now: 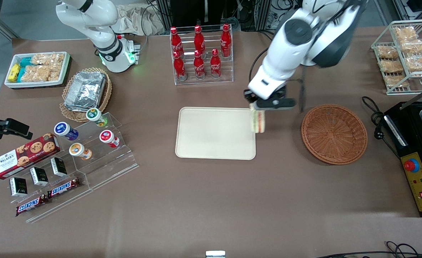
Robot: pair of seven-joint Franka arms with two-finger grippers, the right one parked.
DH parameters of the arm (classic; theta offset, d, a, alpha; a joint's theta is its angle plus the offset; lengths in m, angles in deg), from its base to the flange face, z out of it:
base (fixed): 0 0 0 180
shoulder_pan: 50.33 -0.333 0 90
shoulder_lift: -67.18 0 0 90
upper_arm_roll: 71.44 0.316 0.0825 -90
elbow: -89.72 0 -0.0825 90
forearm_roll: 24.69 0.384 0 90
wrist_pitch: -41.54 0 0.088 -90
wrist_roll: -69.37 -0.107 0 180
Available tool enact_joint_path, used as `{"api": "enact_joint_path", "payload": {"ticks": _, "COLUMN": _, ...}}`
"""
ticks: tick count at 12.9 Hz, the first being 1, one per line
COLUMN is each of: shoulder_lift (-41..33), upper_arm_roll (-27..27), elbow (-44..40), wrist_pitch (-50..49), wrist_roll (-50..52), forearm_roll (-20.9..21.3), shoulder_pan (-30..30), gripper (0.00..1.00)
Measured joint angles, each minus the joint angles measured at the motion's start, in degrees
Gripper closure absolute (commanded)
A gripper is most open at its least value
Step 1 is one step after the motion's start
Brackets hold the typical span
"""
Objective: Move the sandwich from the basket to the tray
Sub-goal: 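Lift the sandwich and carry it with the left gripper over the cream tray, then lower the sandwich onto the tray and open the left gripper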
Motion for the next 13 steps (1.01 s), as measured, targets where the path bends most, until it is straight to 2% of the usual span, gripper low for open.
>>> {"api": "enact_joint_path", "payload": {"ticks": 3, "shoulder_lift": 6.62, "upper_arm_roll": -1.58, "elbow": 6.14, "wrist_pitch": 11.09, "wrist_roll": 4.06, "forearm_roll": 9.15, "shoulder_pan": -0.02, "gripper": 1.0}}
{"api": "enact_joint_path", "payload": {"ticks": 8, "shoulder_lift": 19.77, "upper_arm_roll": -1.62, "elbow": 5.35, "wrist_pitch": 17.16, "wrist_roll": 14.15, "forearm_roll": 26.36, "shoulder_pan": 0.88, "gripper": 1.0}}
{"api": "enact_joint_path", "payload": {"ticks": 9, "shoulder_lift": 21.79, "upper_arm_roll": -1.64, "elbow": 4.42, "wrist_pitch": 17.23, "wrist_roll": 17.51, "forearm_roll": 29.55, "shoulder_pan": 2.03, "gripper": 0.91}}
{"api": "enact_joint_path", "payload": {"ticks": 10, "shoulder_lift": 23.47, "upper_arm_roll": -1.68, "elbow": 3.53, "wrist_pitch": 17.23, "wrist_roll": 20.61, "forearm_roll": 32.76, "shoulder_pan": 2.99, "gripper": 0.26}}
{"api": "enact_joint_path", "payload": {"ticks": 11, "shoulder_lift": 24.65, "upper_arm_roll": -1.74, "elbow": 2.76, "wrist_pitch": 17.23, "wrist_roll": 23.23, "forearm_roll": 35.68, "shoulder_pan": 3.6, "gripper": 0.0}}
{"api": "enact_joint_path", "payload": {"ticks": 13, "shoulder_lift": 25.18, "upper_arm_roll": -2.0, "elbow": 2.13, "wrist_pitch": 17.07, "wrist_roll": 26.13, "forearm_roll": 38.35, "shoulder_pan": 3.79, "gripper": 0.0}}
